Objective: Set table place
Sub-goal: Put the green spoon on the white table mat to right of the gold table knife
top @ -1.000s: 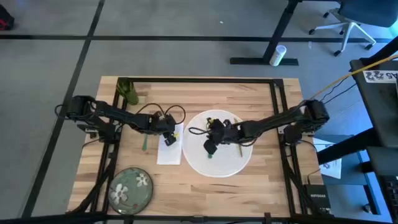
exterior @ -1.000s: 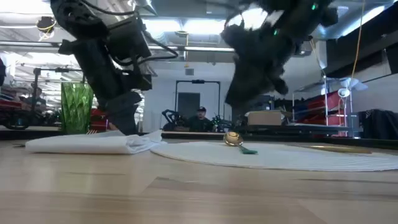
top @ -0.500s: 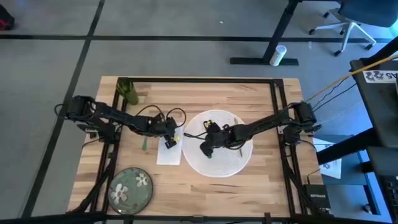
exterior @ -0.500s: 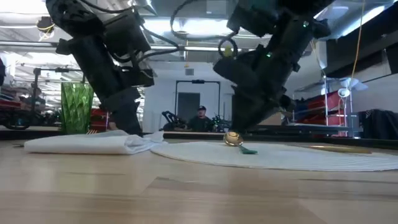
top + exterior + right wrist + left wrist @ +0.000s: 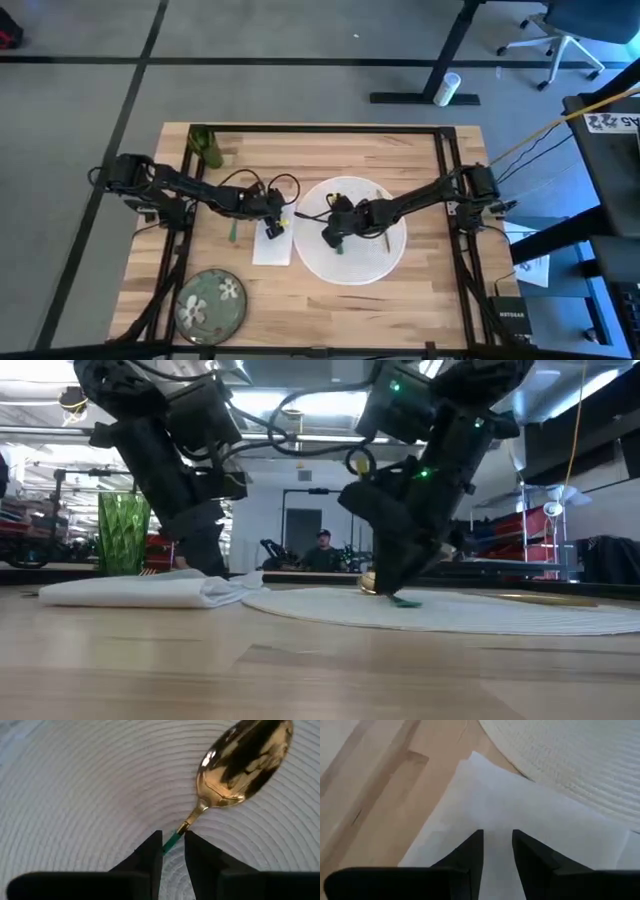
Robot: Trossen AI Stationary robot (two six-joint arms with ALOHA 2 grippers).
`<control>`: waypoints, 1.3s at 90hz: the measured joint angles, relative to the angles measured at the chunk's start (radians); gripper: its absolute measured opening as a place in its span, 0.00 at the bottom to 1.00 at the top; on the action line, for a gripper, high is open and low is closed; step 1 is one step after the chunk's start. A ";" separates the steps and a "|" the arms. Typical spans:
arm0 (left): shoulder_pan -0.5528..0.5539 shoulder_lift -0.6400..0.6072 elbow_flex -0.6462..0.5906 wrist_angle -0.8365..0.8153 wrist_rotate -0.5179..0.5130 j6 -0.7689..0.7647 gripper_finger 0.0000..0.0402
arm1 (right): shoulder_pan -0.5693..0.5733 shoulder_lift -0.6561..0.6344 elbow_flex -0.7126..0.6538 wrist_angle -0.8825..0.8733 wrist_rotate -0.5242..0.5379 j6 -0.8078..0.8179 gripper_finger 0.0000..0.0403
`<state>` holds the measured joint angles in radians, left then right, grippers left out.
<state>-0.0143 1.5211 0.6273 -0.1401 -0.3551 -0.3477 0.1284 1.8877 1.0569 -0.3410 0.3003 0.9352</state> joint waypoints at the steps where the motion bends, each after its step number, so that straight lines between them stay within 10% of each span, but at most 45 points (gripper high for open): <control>1: 0.000 0.000 0.000 0.000 0.000 0.000 0.22 | 0.000 0.000 0.000 0.000 0.000 -0.001 0.12; 74: 0.000 0.000 0.000 -0.002 0.000 0.000 0.22 | -0.013 -0.023 0.242 -0.338 0.033 -0.202 0.00; 117: 0.000 0.000 0.000 -0.008 0.000 -0.004 0.22 | -0.072 -0.002 0.273 -0.346 -0.174 -0.724 0.15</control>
<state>-0.0147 1.5211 0.6273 -0.1481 -0.3550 -0.3519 0.0568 1.8858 1.3297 -0.6870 0.1260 0.2115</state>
